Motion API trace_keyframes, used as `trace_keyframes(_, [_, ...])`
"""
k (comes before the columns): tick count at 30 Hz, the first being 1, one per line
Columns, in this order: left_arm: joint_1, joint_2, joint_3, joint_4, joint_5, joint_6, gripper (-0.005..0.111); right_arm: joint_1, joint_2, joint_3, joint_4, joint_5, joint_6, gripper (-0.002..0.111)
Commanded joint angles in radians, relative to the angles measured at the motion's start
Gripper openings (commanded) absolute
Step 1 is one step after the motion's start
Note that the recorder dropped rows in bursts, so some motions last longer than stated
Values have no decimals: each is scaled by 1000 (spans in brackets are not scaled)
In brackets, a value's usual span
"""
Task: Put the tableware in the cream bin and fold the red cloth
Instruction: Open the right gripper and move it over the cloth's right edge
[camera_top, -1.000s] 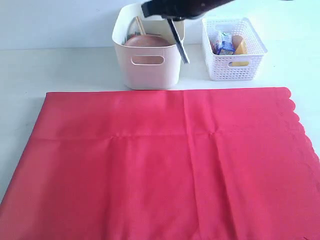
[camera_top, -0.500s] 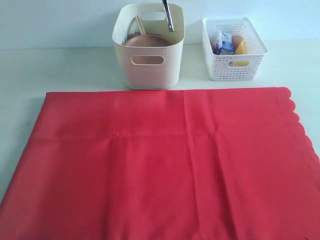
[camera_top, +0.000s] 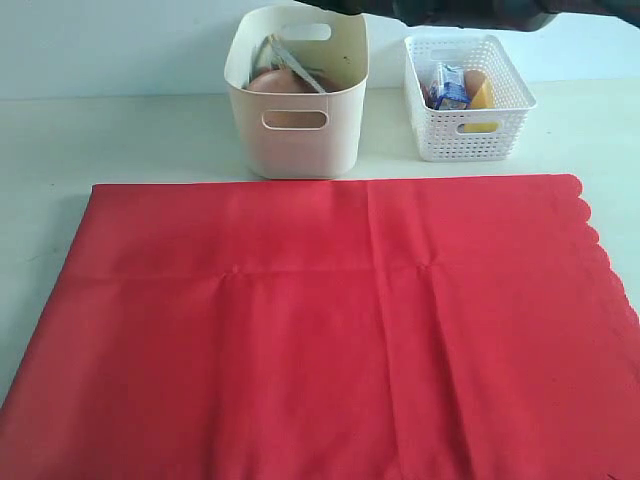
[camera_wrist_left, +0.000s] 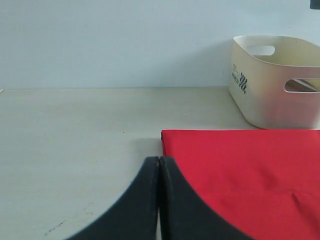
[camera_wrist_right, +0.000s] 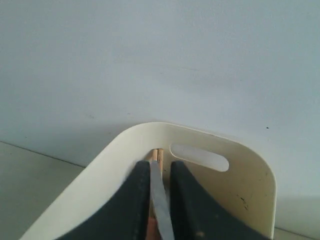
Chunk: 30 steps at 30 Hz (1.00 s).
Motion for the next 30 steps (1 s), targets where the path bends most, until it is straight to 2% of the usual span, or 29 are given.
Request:
trace_keyframes(1, [2,-5,0,1,-2,1,1,-4,-2,-6,9,-18,2,28])
trace_keyframes(6, [2,-5,0,1,-2,1,1,-4,-5,-6,47,-4,2,33])
trace_keyframes(16, [2,-5,0,1,-2,1,1,-4,-34,-6,76,214,2,33])
trace_keyframes(30, [2,-5,0,1,-2,1,1,-4,-96,-6,72,406,-9,29])
